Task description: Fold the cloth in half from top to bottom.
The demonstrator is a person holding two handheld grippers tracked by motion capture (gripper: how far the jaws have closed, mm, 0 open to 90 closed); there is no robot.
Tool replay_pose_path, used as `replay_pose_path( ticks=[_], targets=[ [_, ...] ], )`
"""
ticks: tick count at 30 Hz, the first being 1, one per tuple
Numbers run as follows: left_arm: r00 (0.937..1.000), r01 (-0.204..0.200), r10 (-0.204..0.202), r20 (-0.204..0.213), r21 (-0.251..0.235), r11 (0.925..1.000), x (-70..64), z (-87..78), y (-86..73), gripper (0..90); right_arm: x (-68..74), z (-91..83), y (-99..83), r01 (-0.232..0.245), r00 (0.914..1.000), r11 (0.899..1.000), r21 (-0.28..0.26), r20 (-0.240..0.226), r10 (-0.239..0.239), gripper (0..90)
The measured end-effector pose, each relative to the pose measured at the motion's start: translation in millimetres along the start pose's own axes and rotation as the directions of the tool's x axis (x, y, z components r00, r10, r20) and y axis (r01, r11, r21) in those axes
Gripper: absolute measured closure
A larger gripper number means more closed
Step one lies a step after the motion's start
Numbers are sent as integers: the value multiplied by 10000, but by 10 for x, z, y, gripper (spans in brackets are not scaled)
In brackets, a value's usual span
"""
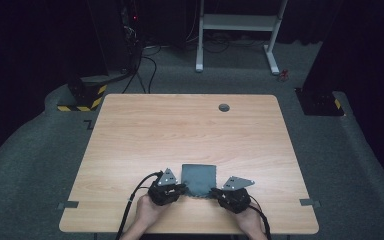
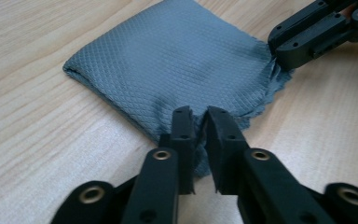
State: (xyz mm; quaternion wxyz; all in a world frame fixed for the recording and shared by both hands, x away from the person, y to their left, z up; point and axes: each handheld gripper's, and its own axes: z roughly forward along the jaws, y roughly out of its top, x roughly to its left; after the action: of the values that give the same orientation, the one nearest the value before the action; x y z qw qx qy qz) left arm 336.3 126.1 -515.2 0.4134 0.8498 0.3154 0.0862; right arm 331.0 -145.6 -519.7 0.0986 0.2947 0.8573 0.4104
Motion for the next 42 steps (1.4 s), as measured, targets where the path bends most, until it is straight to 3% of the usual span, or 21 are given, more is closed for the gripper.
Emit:
replay_pose_path(
  ticks=[6, 11, 16, 22, 36, 38, 42],
  targets=[
    [9996, 179, -168, 228, -508, 9985, -9, -122, 44, 728, -1, -97, 29, -125, 9998, 9991, -409, -159, 118, 807],
    [9993, 358, -352, 121, -623, 9974, 19, -108, 128, 725, -8, -89, 86, -194, 9996, 9986, -500, -202, 184, 855],
    [9999, 139, -139, -73, -39, 9999, 16, 49, 182, 709, -42, -26, 157, -322, 9995, 9981, -524, 43, 324, 862],
    [9997, -127, 137, -192, 537, 9985, -33, 110, 108, 676, -8, 72, 116, -100, 9997, 10000, -1, 207, 100, 842],
    [9988, -310, 329, -353, 536, 9981, -51, -7, -28, 646, 88, -55, -100, 499, 9974, 9983, 309, 511, -514, 797],
    [9994, -179, 198, -278, 652, 9977, -41, -23, -53, 630, 86, -75, -109, 474, 9974, 9982, 355, 518, -492, 793],
    [9996, 28, -17, -286, 372, 9993, -9, -94, -63, 607, 19, -113, -62, 145, 9985, 9999, -1, 532, -144, 791]
  ],
)
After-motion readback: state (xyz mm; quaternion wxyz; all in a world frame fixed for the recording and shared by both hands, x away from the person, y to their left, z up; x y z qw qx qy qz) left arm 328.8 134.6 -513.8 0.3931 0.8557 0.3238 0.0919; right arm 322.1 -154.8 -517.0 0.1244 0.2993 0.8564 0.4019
